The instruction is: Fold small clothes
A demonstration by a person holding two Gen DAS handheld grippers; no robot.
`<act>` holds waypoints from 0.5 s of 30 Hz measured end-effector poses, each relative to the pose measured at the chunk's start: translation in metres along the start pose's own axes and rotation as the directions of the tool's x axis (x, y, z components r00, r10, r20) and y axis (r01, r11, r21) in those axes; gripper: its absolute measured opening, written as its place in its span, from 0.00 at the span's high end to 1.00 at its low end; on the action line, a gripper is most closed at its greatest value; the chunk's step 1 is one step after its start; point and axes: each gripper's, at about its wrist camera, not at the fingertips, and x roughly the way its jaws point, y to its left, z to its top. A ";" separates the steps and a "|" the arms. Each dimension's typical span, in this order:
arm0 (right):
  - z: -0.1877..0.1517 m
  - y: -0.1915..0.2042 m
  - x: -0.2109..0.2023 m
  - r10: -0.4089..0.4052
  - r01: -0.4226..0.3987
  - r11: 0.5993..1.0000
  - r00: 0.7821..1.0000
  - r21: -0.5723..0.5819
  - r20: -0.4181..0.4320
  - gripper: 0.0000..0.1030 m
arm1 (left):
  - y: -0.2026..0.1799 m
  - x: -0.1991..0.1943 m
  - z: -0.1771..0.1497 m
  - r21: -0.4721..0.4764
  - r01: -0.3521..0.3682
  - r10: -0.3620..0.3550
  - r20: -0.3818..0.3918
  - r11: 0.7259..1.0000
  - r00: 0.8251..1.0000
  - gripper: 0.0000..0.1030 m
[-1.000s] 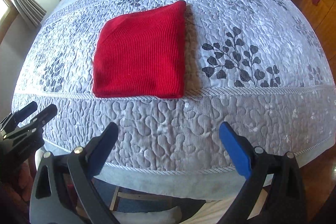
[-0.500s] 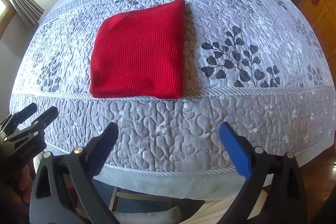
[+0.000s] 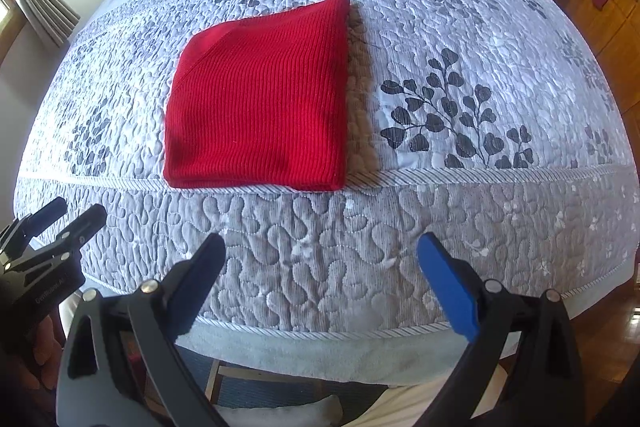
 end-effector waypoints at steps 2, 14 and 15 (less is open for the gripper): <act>0.001 0.000 0.000 0.001 -0.001 1.000 1.000 0.000 0.000 0.07 | -0.001 0.000 0.000 0.002 0.001 -0.001 0.000 1.000 1.000 0.24; 0.004 0.000 0.001 0.000 0.000 1.000 1.000 -0.002 0.000 0.07 | -0.003 0.002 0.001 -0.001 0.001 -0.001 -0.009 1.000 1.000 0.24; 0.004 0.000 0.001 0.001 -0.001 1.000 1.000 -0.003 0.000 0.07 | -0.003 0.002 0.000 -0.001 0.002 -0.002 -0.011 1.000 1.000 0.24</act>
